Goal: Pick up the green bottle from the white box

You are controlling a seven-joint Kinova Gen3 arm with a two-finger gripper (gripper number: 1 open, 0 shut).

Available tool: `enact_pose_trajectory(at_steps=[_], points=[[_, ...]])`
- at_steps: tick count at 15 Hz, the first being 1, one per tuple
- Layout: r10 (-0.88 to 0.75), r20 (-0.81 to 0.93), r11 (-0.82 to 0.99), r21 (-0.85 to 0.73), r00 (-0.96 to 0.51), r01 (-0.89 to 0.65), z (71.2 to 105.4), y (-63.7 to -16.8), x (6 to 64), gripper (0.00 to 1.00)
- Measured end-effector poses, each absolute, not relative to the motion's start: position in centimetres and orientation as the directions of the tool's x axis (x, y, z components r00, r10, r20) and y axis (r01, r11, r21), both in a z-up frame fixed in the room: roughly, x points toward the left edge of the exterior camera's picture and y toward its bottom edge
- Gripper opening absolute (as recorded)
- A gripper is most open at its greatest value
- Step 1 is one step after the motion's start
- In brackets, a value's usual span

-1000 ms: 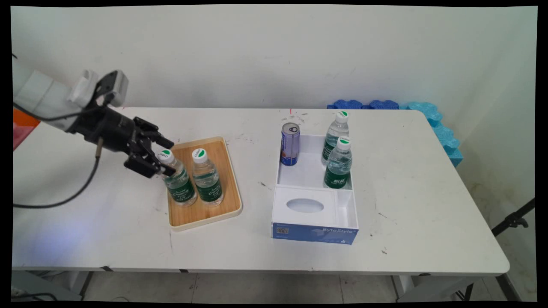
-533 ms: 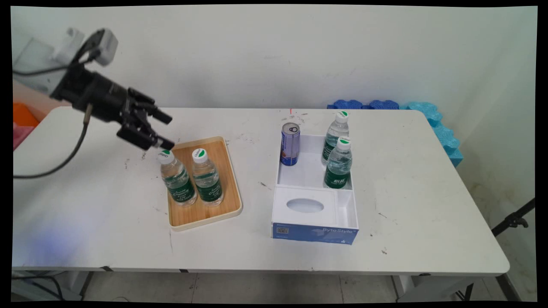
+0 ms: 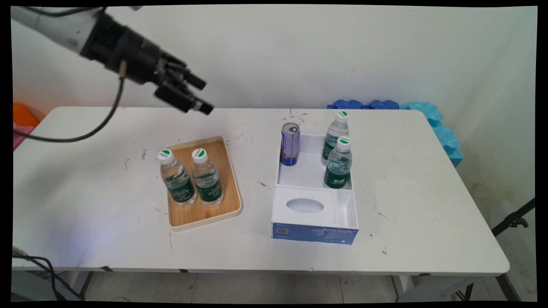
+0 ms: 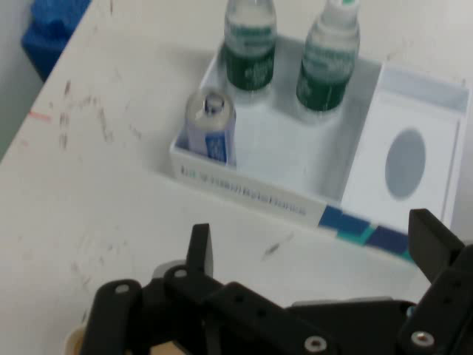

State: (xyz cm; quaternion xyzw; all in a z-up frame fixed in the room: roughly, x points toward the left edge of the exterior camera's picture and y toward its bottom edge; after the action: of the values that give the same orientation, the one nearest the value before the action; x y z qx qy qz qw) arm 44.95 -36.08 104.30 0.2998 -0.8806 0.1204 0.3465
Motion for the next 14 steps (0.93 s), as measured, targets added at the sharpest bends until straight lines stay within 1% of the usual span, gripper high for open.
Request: enact_pose_trajectory(at_steps=[3,6,11,14], points=[[-0.434,0.698,0.787,-0.014,-0.57,-0.616,105.4,-37.7,40.9,1.0],[-0.427,0.697,0.786,-0.029,-0.576,-0.618,105.4,-39.3,36.9,1.0],[-0.444,0.673,0.784,-0.029,-0.592,-0.62,104.1,-41.2,31.9,1.0],[-0.461,0.645,0.787,-0.021,-0.61,-0.617,102.5,-42.3,28.6,1.0]])
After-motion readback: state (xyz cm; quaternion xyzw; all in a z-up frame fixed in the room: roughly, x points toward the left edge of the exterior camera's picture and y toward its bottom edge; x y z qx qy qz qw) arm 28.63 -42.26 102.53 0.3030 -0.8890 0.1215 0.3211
